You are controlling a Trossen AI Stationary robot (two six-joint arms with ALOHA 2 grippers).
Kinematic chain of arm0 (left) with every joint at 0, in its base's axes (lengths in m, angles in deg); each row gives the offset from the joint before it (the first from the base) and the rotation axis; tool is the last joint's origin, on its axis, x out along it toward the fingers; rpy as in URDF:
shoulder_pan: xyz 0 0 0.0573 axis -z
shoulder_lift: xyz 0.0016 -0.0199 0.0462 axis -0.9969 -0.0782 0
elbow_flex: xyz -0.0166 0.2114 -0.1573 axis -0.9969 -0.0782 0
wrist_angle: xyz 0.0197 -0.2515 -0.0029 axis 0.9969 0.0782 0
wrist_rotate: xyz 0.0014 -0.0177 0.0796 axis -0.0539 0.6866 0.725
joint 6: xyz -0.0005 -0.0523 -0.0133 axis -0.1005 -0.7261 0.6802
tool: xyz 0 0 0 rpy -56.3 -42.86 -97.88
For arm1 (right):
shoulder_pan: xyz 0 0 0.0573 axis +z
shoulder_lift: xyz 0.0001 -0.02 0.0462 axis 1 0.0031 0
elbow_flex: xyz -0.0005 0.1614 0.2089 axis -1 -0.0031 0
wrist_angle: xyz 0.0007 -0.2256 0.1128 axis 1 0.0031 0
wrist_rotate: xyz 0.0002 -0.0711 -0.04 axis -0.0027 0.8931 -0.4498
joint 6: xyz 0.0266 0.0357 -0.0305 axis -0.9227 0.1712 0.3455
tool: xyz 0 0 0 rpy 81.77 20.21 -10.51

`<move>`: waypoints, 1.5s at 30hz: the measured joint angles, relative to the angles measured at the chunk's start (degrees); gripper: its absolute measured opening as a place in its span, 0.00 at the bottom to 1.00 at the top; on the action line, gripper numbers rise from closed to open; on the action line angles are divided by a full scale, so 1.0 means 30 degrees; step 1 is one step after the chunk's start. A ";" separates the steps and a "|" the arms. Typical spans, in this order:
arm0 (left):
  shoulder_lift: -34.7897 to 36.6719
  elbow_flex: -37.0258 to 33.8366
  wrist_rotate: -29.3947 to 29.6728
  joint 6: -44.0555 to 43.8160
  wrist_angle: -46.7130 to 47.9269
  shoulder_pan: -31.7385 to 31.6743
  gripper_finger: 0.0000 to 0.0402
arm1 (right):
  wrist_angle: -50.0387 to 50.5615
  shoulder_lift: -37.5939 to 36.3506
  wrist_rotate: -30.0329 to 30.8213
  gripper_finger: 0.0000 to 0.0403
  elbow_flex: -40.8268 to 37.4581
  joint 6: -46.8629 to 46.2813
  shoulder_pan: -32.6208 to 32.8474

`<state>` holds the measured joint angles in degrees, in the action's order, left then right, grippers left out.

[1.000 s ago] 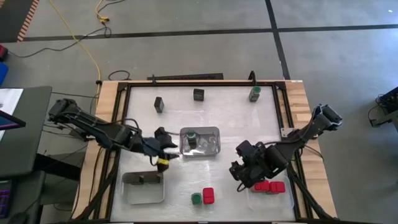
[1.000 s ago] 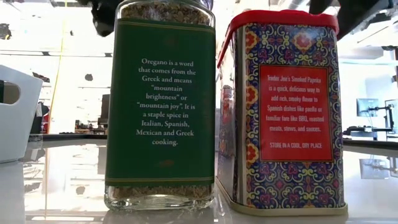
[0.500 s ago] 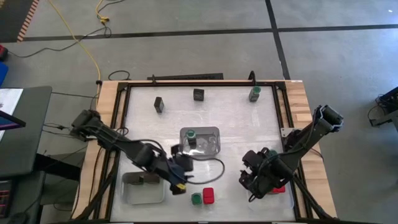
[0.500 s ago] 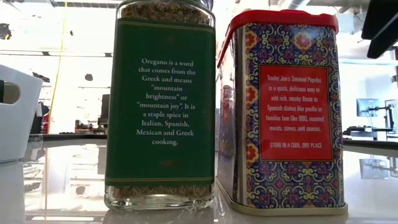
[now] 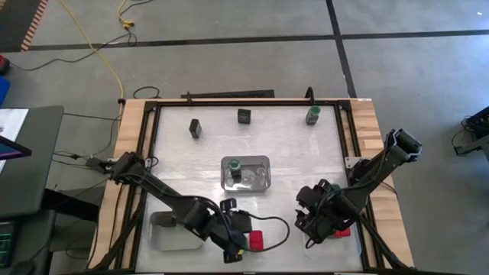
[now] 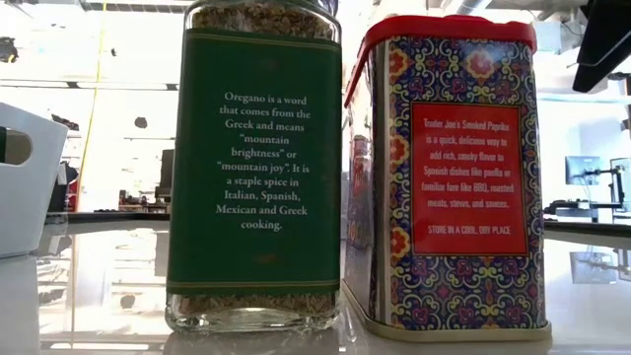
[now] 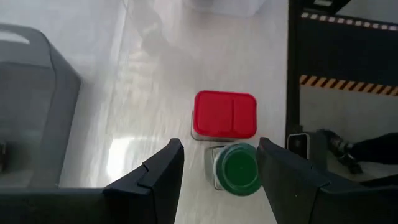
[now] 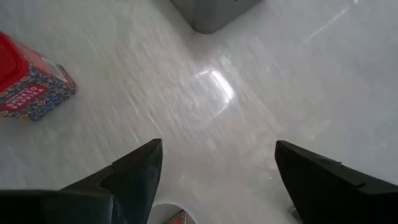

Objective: Sort spices by type
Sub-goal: Put the bottom green seasoning bottle into the black bin

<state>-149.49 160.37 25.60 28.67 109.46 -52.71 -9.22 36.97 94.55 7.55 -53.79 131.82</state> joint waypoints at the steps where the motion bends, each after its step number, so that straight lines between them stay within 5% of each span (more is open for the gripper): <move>1: -0.0187 0.0007 0.0009 -0.0037 0.0025 0.0059 0.48 | -0.0014 0.0000 0.0000 0.84 0.0000 0.0178 0.0007; 12: -0.2091 0.0007 -0.1455 -0.1685 -0.0840 0.0709 0.48 | -0.0067 0.0000 -0.0007 0.84 0.0000 0.0906 0.0117; 31: -0.2082 -0.0007 -0.1182 -0.1699 -0.0694 0.0664 0.48 | -0.0146 0.0007 -0.0015 0.84 -0.0002 0.0957 0.0117; 45: -0.2068 -0.0015 -0.3139 -0.1918 -0.0871 -0.0230 0.51 | -0.0364 0.0006 -0.0058 0.84 0.0000 0.0919 0.0117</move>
<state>-155.69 160.33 16.19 22.92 106.84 -53.40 -10.32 36.99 94.38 7.55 -51.03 132.17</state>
